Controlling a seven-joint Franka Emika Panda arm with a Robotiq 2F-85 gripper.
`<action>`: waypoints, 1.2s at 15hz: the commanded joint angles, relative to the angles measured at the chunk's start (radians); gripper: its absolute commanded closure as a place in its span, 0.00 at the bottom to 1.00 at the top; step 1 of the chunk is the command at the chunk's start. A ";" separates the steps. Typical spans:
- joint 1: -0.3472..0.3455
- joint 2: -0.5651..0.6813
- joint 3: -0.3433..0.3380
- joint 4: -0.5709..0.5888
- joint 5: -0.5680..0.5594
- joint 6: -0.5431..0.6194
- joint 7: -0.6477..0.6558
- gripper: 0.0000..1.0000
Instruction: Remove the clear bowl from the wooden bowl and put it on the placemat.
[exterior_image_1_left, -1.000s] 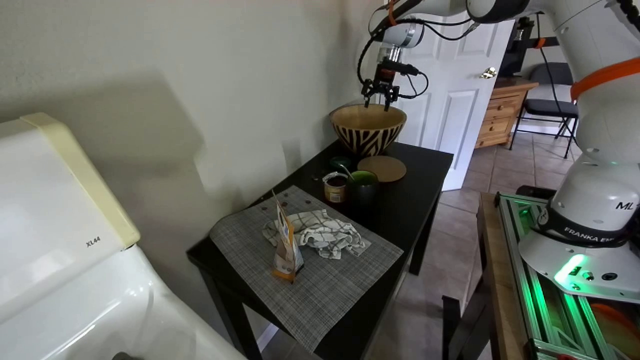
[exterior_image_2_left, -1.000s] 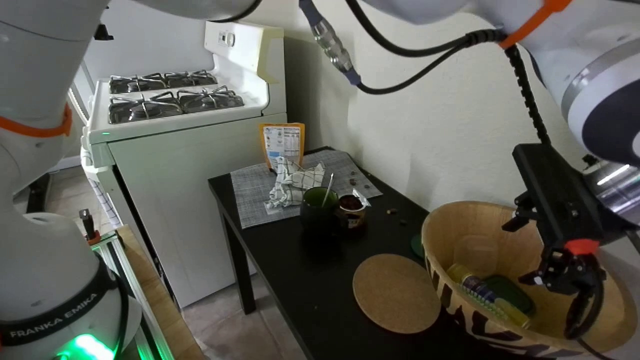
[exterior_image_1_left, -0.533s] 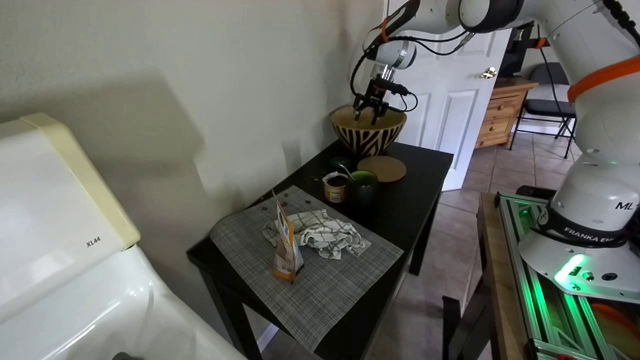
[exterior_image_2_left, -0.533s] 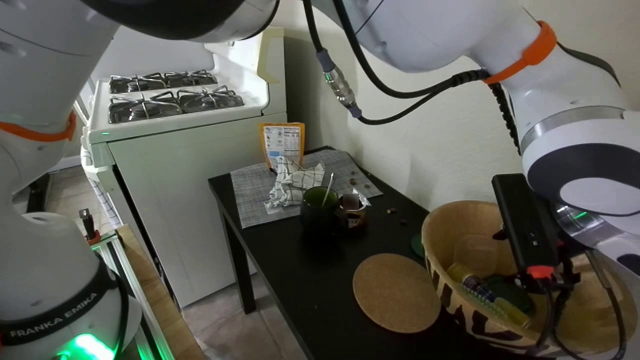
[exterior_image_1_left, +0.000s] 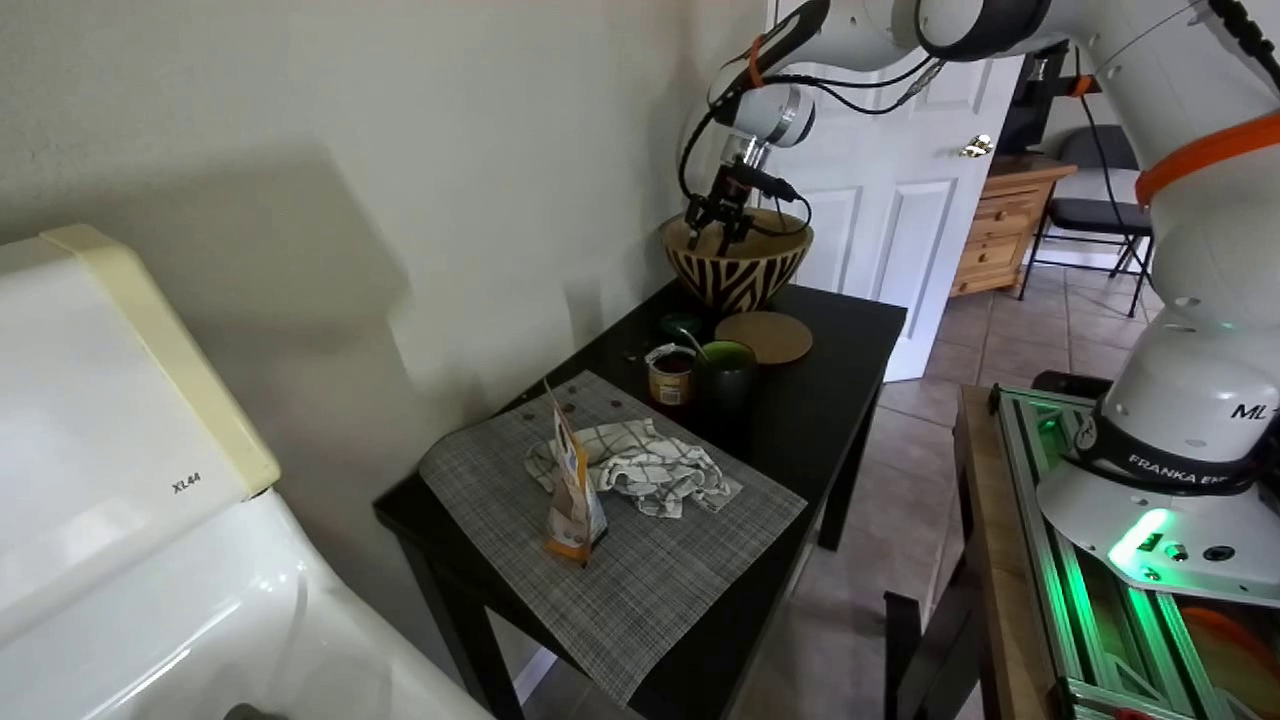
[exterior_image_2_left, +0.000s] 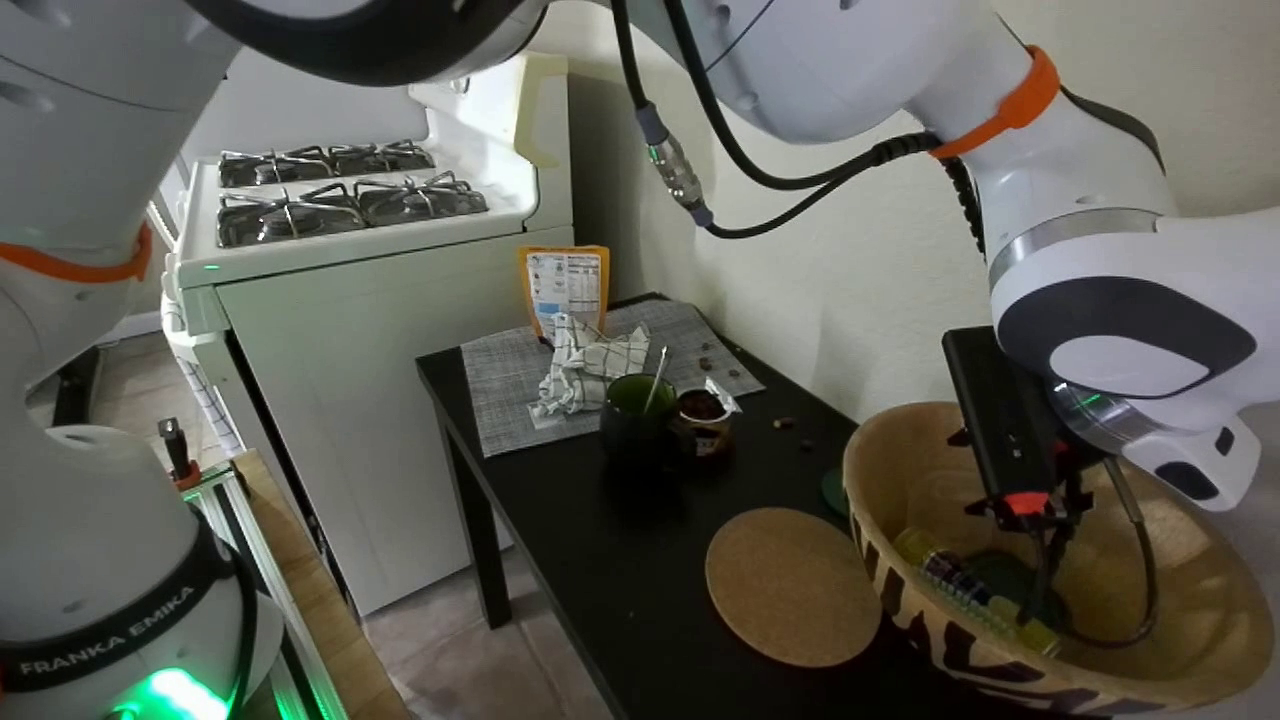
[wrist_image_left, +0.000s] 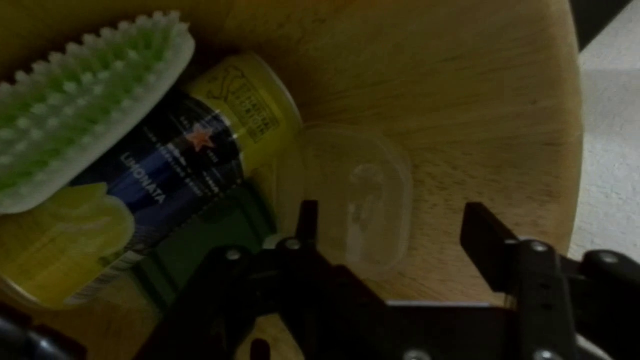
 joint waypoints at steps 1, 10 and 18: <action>0.003 -0.006 0.014 -0.033 0.015 0.027 -0.023 0.49; 0.011 0.018 0.012 -0.022 0.004 0.033 -0.013 1.00; 0.009 0.008 0.011 -0.031 0.002 0.037 -0.025 0.73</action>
